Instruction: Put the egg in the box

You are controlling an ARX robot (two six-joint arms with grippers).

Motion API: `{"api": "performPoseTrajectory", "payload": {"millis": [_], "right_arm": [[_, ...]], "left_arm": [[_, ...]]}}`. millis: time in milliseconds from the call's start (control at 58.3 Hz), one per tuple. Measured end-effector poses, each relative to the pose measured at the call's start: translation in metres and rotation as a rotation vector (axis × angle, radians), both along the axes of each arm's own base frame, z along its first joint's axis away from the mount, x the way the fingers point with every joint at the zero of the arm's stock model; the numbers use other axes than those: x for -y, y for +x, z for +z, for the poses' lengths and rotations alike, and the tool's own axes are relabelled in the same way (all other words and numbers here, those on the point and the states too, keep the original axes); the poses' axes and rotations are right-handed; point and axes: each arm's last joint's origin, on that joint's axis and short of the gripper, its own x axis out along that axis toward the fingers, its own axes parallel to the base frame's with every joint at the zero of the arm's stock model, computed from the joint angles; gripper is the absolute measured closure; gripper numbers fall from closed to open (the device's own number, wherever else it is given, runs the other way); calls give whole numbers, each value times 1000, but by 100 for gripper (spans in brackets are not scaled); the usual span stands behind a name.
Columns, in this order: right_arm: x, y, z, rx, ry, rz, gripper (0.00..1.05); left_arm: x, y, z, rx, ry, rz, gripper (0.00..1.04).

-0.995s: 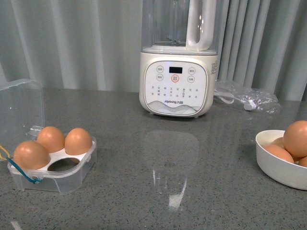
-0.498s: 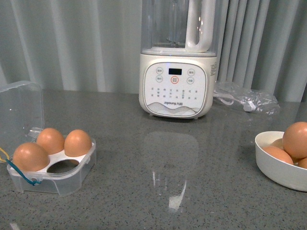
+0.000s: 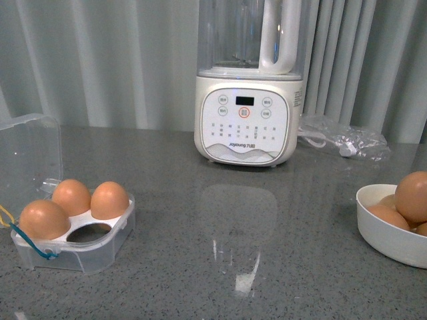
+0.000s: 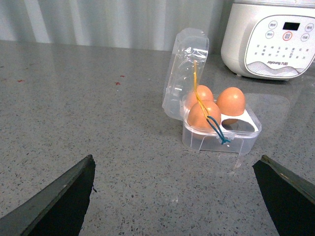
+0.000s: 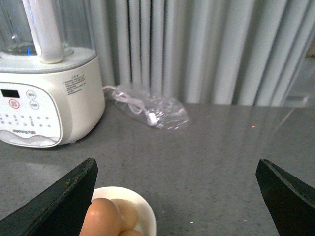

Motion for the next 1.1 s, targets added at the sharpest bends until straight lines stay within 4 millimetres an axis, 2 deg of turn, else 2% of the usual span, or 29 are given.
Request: {"api": "performPoseTrajectory", "payload": {"millis": [154,309,704,1098], "right_arm": [[-9,30,1,-92,17,64,7],[-18,38,-12,-172,-26,128,7],[-22,38,-51,-238,-93,153,7],[-18,37,-69,-274,-87,156,7]], "left_arm": [[0,0,0,0,0,0,7],[0,0,0,0,0,0,7],[0,0,0,0,0,0,7],[0,0,0,0,0,0,7]]}}
